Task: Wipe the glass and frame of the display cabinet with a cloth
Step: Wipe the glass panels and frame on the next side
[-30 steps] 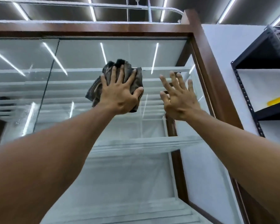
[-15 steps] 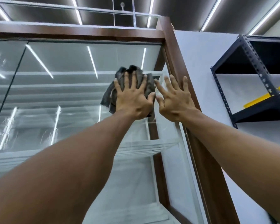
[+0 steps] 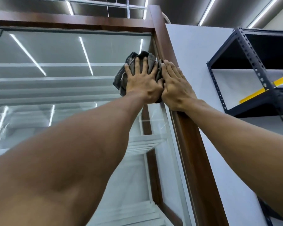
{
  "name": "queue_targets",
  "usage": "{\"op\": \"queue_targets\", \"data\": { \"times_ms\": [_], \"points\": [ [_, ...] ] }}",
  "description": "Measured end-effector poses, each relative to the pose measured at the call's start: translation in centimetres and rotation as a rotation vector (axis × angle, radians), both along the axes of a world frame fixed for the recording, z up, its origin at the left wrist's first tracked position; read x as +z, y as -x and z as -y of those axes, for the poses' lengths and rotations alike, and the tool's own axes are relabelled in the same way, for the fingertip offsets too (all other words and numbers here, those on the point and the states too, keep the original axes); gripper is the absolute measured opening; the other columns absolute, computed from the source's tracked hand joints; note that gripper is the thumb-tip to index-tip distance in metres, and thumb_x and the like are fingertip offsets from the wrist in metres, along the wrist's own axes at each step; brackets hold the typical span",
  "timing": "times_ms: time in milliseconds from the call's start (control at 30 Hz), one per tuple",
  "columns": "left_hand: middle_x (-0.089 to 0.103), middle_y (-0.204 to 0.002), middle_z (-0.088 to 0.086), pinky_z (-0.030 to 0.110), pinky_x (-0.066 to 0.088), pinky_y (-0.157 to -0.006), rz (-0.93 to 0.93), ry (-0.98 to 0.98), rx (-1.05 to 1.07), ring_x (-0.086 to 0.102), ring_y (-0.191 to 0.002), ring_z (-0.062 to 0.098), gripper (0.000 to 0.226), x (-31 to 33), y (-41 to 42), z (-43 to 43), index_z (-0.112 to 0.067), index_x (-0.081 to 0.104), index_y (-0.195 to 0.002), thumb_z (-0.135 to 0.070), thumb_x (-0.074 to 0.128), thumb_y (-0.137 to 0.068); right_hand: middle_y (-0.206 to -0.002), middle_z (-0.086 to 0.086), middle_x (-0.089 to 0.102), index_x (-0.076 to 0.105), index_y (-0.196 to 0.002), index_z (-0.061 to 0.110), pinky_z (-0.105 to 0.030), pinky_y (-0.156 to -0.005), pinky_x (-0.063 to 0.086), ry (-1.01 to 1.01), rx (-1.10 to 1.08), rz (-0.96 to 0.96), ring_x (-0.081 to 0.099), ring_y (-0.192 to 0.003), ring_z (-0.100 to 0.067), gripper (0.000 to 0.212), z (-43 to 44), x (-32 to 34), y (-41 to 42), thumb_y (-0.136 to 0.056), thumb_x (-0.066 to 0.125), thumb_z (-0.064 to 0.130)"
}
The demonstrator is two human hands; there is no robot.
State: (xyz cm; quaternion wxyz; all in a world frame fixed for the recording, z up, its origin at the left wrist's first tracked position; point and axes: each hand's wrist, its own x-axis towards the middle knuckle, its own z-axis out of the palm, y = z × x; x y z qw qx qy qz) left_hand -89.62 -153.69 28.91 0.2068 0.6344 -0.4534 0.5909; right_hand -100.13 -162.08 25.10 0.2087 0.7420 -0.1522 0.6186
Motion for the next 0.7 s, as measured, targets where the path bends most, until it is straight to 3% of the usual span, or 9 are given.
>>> {"op": "queue_targets", "data": {
  "times_ms": [167,367,600,700],
  "points": [
    [-0.016,-0.174,0.007,0.065,-0.012,-0.124,0.091,-0.066,-0.021,-0.018,-0.160,0.032,0.071,-0.4,-0.1,0.6,-0.026,-0.012,-0.166,-0.058,0.015,-0.108,-0.173,-0.003,-0.003,0.003,-0.164,0.011,-0.030,-0.128,-0.011,-0.043,0.081,0.042,-0.008,-0.159,-0.012,0.082,-0.2,-0.6,0.2,-0.086,0.020,0.028],
    [-0.016,-0.174,0.003,0.058,-0.013,-0.127,0.104,-0.092,-0.082,-0.020,-0.160,0.026,0.069,-2.6,-0.4,0.2,-0.024,-0.014,-0.166,-0.052,0.013,-0.110,-0.173,-0.003,-0.003,0.004,-0.164,0.012,-0.028,-0.127,-0.011,-0.055,0.070,0.041,-0.008,-0.159,-0.011,0.078,-0.5,-1.0,0.4,-0.089,0.015,0.032],
    [-0.011,-0.175,0.000,0.058,-0.010,-0.127,0.094,-0.081,-0.102,-0.016,-0.161,0.024,0.067,-3.5,-1.5,-1.4,-0.029,-0.004,-0.167,-0.054,0.016,-0.108,-0.173,-0.003,-0.007,0.000,-0.164,0.014,-0.033,-0.127,-0.012,-0.049,-0.037,0.054,-0.012,-0.159,-0.013,0.062,-0.3,-1.8,0.1,-0.109,0.026,0.024],
    [-0.009,-0.175,-0.001,0.058,-0.011,-0.127,0.081,-0.058,-0.103,-0.015,-0.161,0.023,0.066,-3.9,-2.2,-2.2,-0.031,0.000,-0.167,-0.054,0.018,-0.108,-0.173,-0.008,-0.009,-0.001,-0.164,0.010,-0.038,-0.128,-0.013,-0.044,-0.122,0.074,-0.013,-0.159,-0.019,0.062,-1.1,-2.3,-1.1,-0.109,0.021,0.030]
  ]
}}
